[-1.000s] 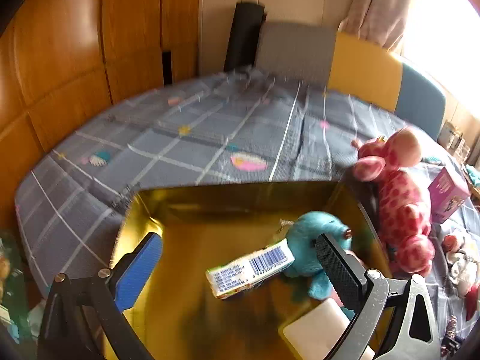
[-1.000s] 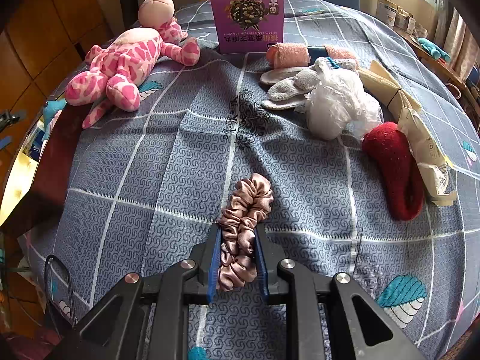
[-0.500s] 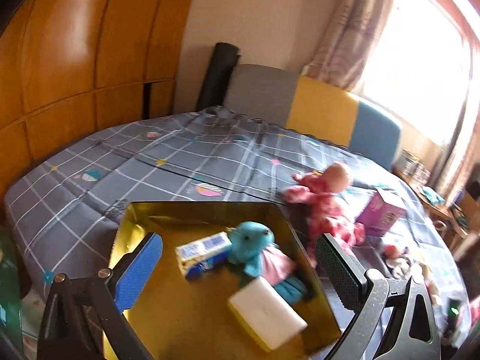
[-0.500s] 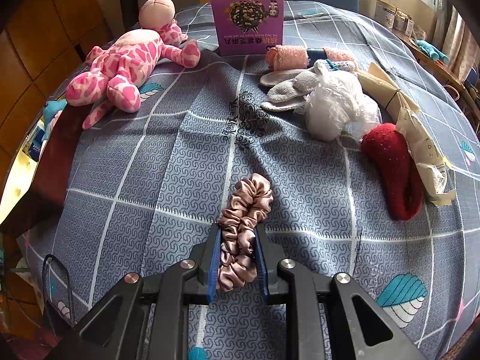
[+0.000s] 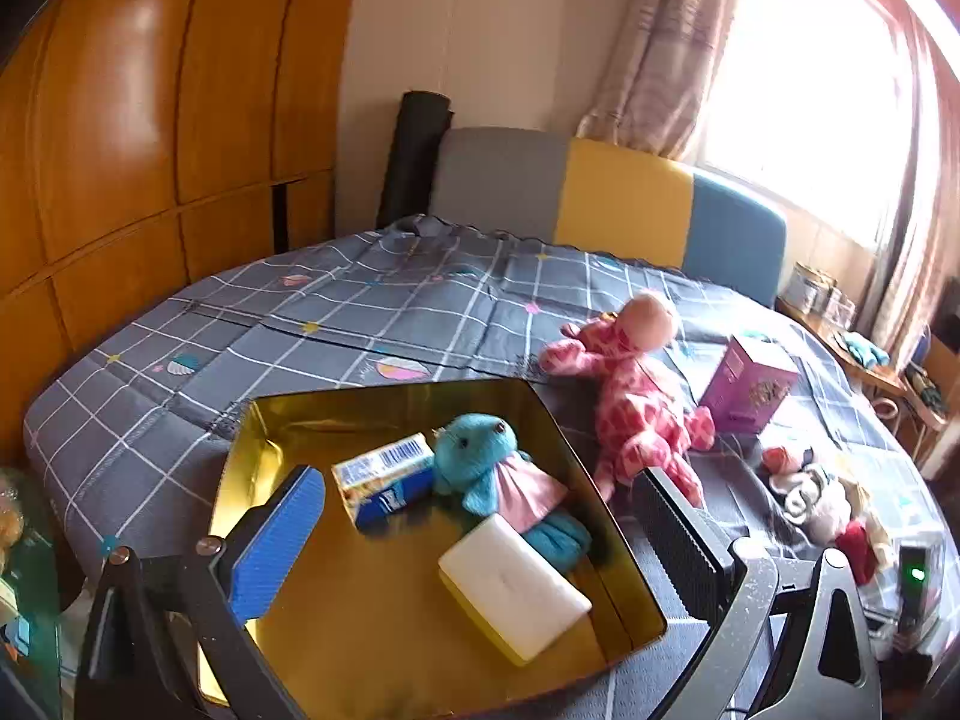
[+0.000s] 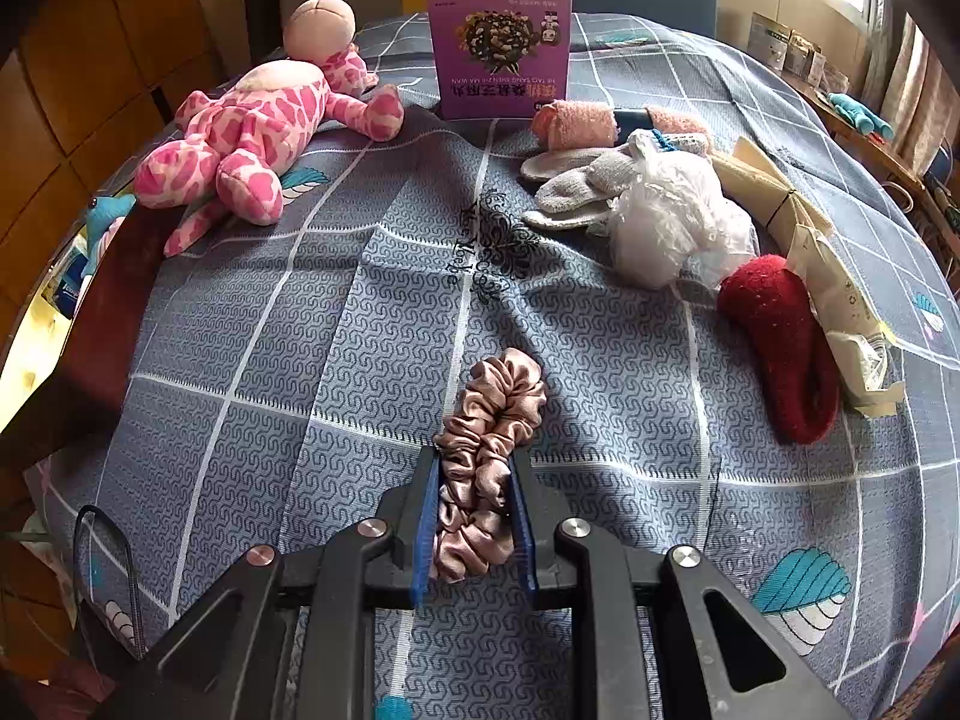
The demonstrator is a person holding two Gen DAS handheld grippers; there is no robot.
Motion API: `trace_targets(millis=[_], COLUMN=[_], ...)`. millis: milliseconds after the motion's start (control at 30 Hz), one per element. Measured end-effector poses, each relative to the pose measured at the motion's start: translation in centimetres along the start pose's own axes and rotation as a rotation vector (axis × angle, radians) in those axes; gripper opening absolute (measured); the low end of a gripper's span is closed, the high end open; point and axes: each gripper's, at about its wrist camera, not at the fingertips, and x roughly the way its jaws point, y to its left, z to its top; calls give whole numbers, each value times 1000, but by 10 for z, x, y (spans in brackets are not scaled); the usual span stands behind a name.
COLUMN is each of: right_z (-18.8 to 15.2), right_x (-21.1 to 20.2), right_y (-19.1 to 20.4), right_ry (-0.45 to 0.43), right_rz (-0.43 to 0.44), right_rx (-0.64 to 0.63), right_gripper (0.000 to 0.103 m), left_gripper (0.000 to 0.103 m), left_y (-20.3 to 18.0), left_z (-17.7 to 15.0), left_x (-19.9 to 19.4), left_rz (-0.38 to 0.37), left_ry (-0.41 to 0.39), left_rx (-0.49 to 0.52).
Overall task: Organize soft objects
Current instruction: 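Carry the brown scrunchie to the gold tray and release it with the right gripper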
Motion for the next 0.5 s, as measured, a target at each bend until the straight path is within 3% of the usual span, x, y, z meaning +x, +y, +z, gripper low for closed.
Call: trace_targets(millis=[500], right_z=[1], right_x=[-2], right_y=[3], right_ry=[1], right_rz=[-29], right_rx=[8], right_gripper=[20], left_gripper=[103], left_y=[-14], left_z=[-31], left_x=[4], left_rz=[7], left_ry=[85], left_rx=[55])
